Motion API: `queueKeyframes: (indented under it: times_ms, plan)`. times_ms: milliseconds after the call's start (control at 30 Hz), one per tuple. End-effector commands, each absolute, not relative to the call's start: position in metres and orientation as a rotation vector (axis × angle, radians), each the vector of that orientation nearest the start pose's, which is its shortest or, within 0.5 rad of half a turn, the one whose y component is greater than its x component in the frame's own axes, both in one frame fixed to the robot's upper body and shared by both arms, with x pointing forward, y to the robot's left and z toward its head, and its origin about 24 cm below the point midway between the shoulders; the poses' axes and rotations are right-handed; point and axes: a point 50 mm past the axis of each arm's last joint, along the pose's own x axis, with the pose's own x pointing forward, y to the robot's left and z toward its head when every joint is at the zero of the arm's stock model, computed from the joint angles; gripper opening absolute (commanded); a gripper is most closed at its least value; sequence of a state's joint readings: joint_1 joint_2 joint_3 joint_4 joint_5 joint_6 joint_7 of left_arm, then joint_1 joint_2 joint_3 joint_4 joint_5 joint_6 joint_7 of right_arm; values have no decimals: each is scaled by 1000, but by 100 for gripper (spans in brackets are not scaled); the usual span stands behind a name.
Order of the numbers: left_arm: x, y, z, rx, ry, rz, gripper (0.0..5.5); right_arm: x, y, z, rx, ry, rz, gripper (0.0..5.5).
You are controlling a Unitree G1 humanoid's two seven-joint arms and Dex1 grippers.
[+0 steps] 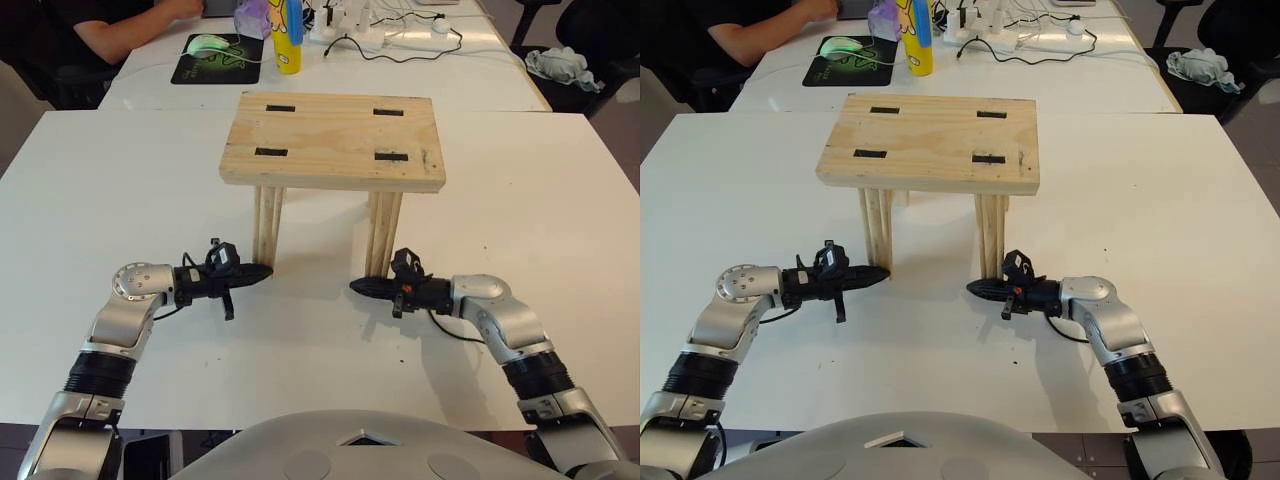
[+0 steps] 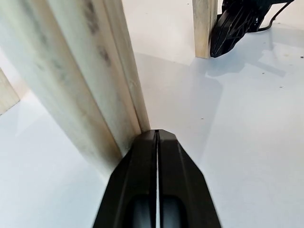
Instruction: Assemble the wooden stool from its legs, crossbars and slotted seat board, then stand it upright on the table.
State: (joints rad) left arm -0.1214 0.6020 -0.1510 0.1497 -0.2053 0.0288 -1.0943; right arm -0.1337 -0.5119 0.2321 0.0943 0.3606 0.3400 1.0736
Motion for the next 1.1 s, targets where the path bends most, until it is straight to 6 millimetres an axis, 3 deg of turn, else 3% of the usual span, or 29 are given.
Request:
queueKeyframes:
  times_ms: [33,300,433,633,833,967,1100]
  plan:
    - [260,195,41,351,309,-1130,2,253,-159,29,-33,438,1214,0]
    - [291,184,32,390,323,-1124,2,301,-158,31,-186,412,1188,0]
    - [319,175,39,432,313,-1111,2,320,-160,36,-228,387,1147,0]
    - [348,162,48,480,323,-1055,2,345,-143,42,-286,366,1107,0]
    - [358,153,52,481,340,-1033,2,361,-133,52,-382,355,1035,0]
    - [361,152,53,483,350,-1004,2,366,-140,56,-495,358,982,0]
    - [363,154,54,485,348,-981,2,369,-141,61,-451,348,979,0]
